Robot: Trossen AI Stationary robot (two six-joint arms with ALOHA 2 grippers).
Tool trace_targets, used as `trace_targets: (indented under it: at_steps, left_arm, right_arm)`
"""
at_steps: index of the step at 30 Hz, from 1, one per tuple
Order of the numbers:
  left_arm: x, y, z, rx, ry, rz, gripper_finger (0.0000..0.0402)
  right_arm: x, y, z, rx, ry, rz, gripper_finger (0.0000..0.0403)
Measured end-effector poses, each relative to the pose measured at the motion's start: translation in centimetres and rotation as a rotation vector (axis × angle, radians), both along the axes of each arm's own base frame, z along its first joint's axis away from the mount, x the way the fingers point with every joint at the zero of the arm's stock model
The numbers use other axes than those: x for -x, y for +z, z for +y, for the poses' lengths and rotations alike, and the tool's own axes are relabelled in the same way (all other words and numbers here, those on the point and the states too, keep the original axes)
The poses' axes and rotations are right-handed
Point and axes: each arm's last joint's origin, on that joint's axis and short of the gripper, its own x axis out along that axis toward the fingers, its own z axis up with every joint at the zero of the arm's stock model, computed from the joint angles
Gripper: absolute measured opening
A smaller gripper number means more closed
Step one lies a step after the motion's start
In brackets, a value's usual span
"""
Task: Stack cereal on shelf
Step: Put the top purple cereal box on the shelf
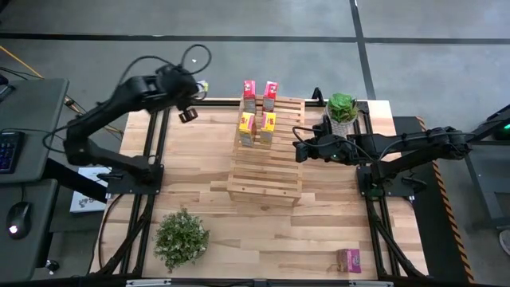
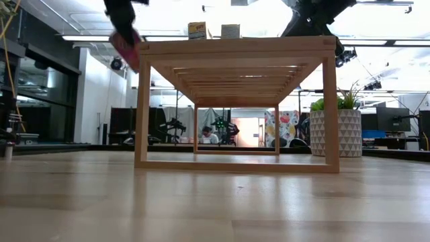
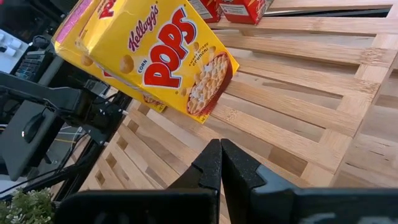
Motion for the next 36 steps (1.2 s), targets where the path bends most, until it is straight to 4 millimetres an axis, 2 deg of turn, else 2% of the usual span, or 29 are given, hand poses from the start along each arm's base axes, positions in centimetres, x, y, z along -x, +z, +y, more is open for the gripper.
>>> trace_targets:
  at_steps: [3, 7, 13, 17, 19, 22, 26, 30, 36]
  left_arm:
    - [1.0, 2.1, -2.5, 0.06, -0.045, -0.146, 0.0138]
    - [1.0, 5.1, -6.1, 0.146, -0.212, -0.304, 0.0138]
    - [0.7, 10.9, -10.7, 0.116, -0.501, -0.56, 0.0138]
    - [-0.9, 12.6, -14.0, 0.094, -0.741, -0.541, 0.0138]
    - [-2.4, 12.0, -15.9, 0.073, -0.872, -0.417, 0.0138]
    - [-4.6, 9.6, -18.4, 0.004, -1.03, -0.094, 0.0138]
    - [-7.0, 6.3, -20.5, -0.086, -1.123, 0.258, 0.0138]
    - [-9.3, 4.1, -22.2, -0.123, -1.221, 0.382, 0.014]
    - [-11.1, 2.9, -22.3, -0.115, -1.203, 0.395, 0.015]
  right_arm:
    - [0.0, 0.0, 0.0, 0.0, 0.0, 0.0, 0.0]
    - [0.0, 0.0, 0.0, 0.0, 0.0, 0.003, 0.0]
    - [0.0, 0.0, 0.0, 0.013, 0.008, 0.01, 0.0]
    - [0.0, 0.0, 0.0, 0.014, 0.009, 0.011, 0.0]
    - [0.0, 0.0, 0.0, 0.014, 0.009, 0.01, 0.0]
    - [0.0, 0.0, 0.0, 0.014, 0.009, 0.011, 0.0]
    - [0.1, -0.1, 0.0, 0.015, 0.009, 0.021, 0.0]
    - [0.2, -0.2, 0.0, 0.016, 0.009, 0.035, 0.0]
    - [0.2, -0.3, 0.0, 0.018, 0.008, 0.051, 0.0]
